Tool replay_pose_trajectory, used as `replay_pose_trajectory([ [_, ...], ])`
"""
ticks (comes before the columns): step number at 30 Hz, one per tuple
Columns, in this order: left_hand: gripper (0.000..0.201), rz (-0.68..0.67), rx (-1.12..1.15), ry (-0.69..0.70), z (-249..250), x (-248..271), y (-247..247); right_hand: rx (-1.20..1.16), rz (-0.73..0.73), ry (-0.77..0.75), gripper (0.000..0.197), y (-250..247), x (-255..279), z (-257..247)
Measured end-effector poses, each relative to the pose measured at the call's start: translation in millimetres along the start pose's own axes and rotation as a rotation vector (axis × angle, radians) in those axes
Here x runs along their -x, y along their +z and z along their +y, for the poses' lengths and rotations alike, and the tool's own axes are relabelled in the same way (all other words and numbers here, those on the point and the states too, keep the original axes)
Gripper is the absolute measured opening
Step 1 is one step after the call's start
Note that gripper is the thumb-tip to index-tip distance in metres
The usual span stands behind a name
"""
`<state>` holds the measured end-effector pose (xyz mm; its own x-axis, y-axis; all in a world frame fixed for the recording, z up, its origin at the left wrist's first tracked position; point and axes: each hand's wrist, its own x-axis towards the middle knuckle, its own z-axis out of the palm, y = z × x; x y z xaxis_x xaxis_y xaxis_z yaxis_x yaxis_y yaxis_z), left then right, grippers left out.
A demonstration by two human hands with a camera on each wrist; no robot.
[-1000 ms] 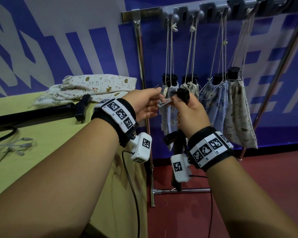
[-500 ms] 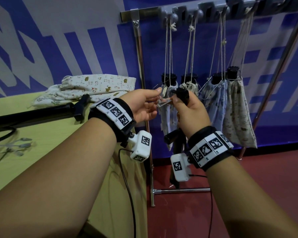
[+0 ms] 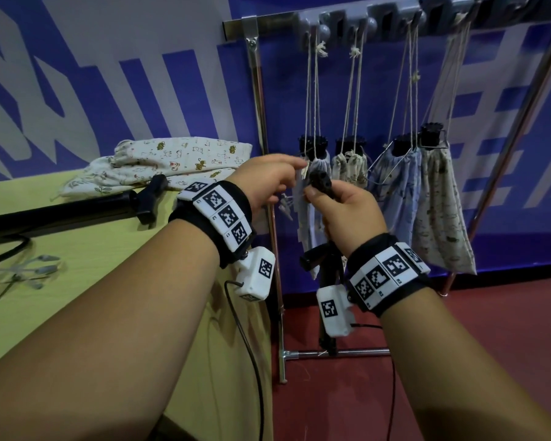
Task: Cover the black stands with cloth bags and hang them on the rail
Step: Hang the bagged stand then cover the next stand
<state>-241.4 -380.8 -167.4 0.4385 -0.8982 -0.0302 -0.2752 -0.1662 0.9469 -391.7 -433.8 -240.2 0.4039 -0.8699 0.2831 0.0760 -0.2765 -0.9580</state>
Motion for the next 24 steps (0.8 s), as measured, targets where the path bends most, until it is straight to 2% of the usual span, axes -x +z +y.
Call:
replay_pose_trajectory([
  [2,0.055,-0.099,-0.031,0.097,1.4,3.5,-1.1,0.0,-0.02,0.012,0.014,-0.2,0.8,0.2],
  [5,0.051,-0.214,-0.019,0.198,-0.5,7.5,-0.1,-0.03,-0.04,0.061,0.028,0.7,0.5,-1.1],
  [8,0.042,-0.23,-0.038,0.254,-5.1,7.4,2.1,-0.054,-0.059,0.082,0.042,0.2,-1.1,-0.1],
  [10,0.036,-0.208,-0.063,0.274,-6.4,6.2,1.8,-0.059,-0.073,0.072,0.037,-1.0,-0.7,-1.0],
  [13,0.029,-0.129,-0.074,0.306,-8.2,2.6,-0.8,-0.028,-0.078,0.033,0.011,-3.3,-1.9,-2.8],
  [17,0.021,-0.031,0.005,0.315,-5.7,1.8,-1.0,0.003,0.079,-0.034,0.038,-6.8,-3.9,0.1],
  [20,0.015,0.028,0.068,0.313,-3.4,-1.9,-5.3,0.019,0.201,0.083,0.039,-8.4,-7.3,9.1],
  [22,0.012,0.052,0.145,0.299,-2.3,-4.5,-7.6,0.116,0.12,0.207,0.045,-12.2,-9.7,16.9],
  [24,0.01,0.068,0.233,0.288,-1.7,-6.5,-8.3,0.151,-0.068,0.278,0.047,-13.9,-9.0,20.9],
])
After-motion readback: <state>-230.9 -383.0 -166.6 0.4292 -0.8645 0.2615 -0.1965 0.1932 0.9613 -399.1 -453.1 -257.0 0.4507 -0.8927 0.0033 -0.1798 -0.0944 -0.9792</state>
